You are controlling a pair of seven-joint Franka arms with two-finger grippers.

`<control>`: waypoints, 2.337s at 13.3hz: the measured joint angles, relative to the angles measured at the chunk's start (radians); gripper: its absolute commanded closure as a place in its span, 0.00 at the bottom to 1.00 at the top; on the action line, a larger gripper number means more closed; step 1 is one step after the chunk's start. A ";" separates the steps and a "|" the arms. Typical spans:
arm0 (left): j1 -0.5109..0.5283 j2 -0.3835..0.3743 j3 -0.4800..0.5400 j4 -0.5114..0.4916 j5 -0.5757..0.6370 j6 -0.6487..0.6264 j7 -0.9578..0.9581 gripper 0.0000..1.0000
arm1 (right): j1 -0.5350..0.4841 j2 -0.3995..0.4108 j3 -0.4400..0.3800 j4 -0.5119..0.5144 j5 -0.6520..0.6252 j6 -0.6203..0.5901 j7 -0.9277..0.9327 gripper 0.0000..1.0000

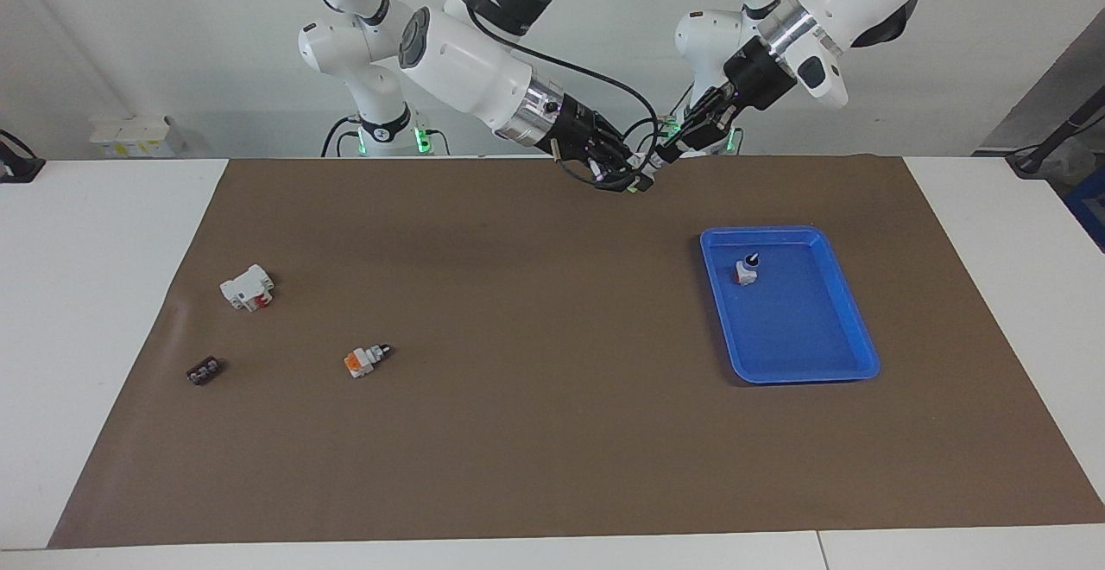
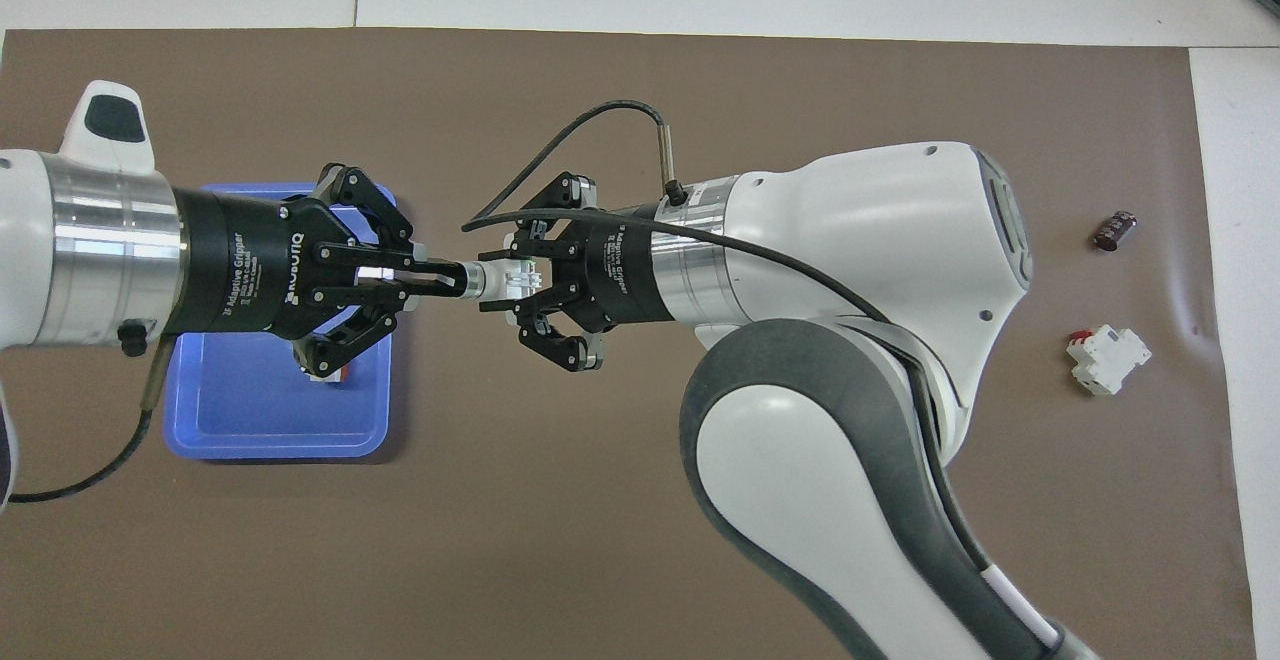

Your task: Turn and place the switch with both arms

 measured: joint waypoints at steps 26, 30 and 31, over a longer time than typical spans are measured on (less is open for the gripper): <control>0.067 -0.080 -0.013 -0.257 0.304 0.048 0.663 1.00 | -0.149 -0.103 -0.007 0.009 -0.757 -0.184 -0.645 0.00; 0.134 -0.053 -0.012 -0.358 0.399 0.173 0.997 1.00 | -0.322 -0.147 -0.016 0.011 -0.790 -0.374 -1.057 0.00; 0.147 -0.028 -0.011 -0.369 0.428 0.217 1.054 1.00 | -0.363 -0.161 -0.017 0.011 -0.817 -0.422 -1.145 0.00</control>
